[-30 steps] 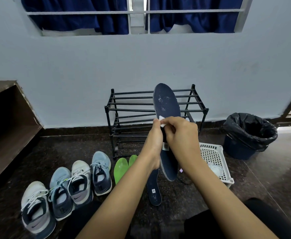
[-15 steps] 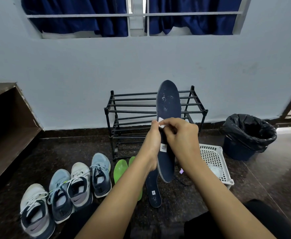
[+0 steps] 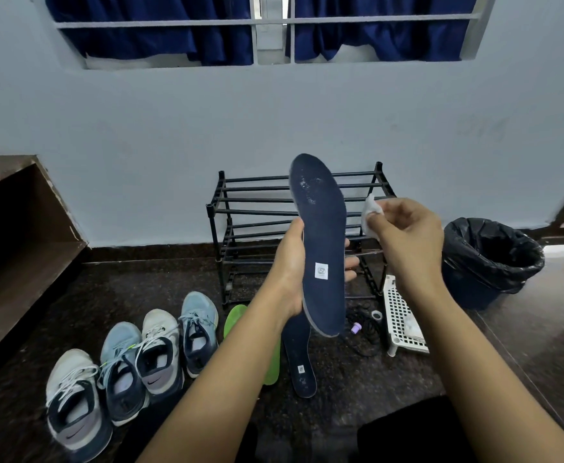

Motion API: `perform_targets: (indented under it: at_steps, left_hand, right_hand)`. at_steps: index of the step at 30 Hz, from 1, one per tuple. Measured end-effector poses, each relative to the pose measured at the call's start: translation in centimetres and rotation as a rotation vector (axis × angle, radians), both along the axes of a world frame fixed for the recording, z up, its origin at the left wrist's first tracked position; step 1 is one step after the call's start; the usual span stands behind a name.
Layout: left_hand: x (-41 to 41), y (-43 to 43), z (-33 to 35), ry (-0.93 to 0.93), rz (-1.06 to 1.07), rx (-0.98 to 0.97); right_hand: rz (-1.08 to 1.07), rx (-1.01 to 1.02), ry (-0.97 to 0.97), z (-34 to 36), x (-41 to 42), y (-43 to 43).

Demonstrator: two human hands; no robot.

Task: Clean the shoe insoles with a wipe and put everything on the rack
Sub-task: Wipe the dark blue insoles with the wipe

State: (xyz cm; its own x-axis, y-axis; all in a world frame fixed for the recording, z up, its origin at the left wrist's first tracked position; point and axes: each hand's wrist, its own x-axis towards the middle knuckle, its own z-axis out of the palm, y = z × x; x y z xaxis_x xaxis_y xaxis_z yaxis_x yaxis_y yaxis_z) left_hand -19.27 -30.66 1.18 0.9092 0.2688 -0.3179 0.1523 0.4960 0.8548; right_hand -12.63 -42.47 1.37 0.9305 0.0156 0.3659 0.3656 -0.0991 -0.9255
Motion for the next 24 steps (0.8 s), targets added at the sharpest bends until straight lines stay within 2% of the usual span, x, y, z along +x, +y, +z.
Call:
perform_targets:
  at_steps: [4,16,20,24]
  left_hand:
    - [0.0,0.2,0.2,-0.034,0.011,-0.069]
    - [1.0,-0.3,-0.1,-0.075,0.011,0.008]
    - [1.3,-0.7,-0.3,-0.089,0.003,-0.037]
    - [1.4,-0.5,-0.5,-0.094,0.024,-0.019]
  right_hand:
    - [0.125,0.061,0.152,-0.2,0.3,-0.3]
    - [0.355,0.229,0.225,0.9,-0.8,0.4]
    - [0.413,0.058,0.223,0.2,-0.8,0.8]
    - [0.136,-0.459,-0.151,-0.1,-0.6,0.5]
